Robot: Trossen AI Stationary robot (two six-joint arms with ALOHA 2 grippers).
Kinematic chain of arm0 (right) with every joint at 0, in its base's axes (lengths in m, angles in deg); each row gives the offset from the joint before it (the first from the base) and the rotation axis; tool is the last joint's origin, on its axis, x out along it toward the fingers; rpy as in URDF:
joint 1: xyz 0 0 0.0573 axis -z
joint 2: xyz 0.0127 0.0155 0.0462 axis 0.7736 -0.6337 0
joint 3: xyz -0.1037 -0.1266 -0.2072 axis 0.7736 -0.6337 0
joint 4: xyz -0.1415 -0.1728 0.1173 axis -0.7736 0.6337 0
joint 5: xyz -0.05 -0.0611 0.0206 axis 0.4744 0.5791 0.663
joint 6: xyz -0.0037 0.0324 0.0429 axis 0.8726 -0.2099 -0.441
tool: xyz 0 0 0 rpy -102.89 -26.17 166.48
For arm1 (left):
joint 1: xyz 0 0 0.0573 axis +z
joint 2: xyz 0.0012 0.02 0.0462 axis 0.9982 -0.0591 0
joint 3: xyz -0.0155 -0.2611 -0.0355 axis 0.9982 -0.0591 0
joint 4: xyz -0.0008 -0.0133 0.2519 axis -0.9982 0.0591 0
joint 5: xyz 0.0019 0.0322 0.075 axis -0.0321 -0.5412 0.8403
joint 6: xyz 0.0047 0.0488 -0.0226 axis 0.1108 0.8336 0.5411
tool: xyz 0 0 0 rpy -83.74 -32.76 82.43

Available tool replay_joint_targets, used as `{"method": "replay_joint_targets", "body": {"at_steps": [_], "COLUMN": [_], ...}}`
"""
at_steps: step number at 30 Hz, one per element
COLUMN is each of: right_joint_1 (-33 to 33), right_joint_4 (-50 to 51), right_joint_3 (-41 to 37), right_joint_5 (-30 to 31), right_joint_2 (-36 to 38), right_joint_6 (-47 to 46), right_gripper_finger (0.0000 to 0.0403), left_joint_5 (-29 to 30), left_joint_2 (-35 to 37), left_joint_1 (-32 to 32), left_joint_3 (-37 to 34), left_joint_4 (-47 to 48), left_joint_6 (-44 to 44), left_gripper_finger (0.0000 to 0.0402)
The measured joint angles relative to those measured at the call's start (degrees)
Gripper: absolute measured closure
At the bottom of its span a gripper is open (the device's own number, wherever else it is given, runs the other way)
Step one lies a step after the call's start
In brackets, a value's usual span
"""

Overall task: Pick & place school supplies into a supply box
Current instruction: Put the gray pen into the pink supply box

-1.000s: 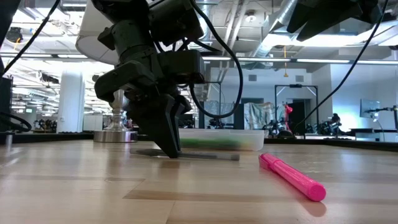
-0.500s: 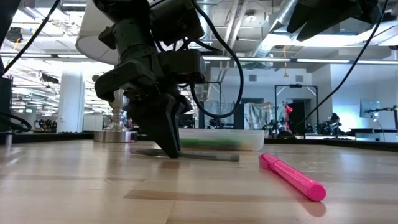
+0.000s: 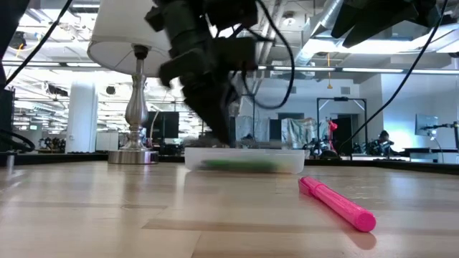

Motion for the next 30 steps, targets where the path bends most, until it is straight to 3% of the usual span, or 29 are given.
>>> {"method": "replay_joint_targets", "body": {"at_steps": [6, 12, 15, 19, 23, 30], "right_joint_1": [-0.5, -0.5, -0.5, -0.5, -0.5, -0.5], "right_joint_4": [0.0, 0.1, 0.4, 1.4, 1.8, 2.8], "right_joint_3": [0.0, 0.0, 0.0, 0.0, 0.0, 0.0], "right_joint_5": [0.0, 0.0, 0.0, 0.0, 0.0, 1.2], "right_joint_2": [0.0, 0.0, 0.0, 0.0, 0.0, 0.0], "right_joint_6": [0.0, 0.1, 0.1, 0.0, 0.1, 0.0], "right_gripper_finger": [0.0285, 0.0285, 0.0285, 0.0285, 0.0285, 0.0285], "left_joint_5": [2.7, 9.5, 10.1, 9.5, 5.1, 2.4], "left_joint_2": [0.1, 0.2, 0.2, 0.2, 0.2, 0.2], "left_joint_1": [3.7, 9.1, 12.2, 16.4, 20.0, 21.3], "left_joint_3": [4.7, 5.2, 5.2, 5.1, 4.3, 4.3], "left_joint_4": [0.9, 0.3, 0.3, 0.2, 0.7, 2.1], "left_joint_6": [2.3, 5.9, 6.5, 7.3, 7.3, 6.6], "left_gripper_finger": [0.0381, 0.0373, 0.0367, 0.0365, 0.0364, 0.0364]}}
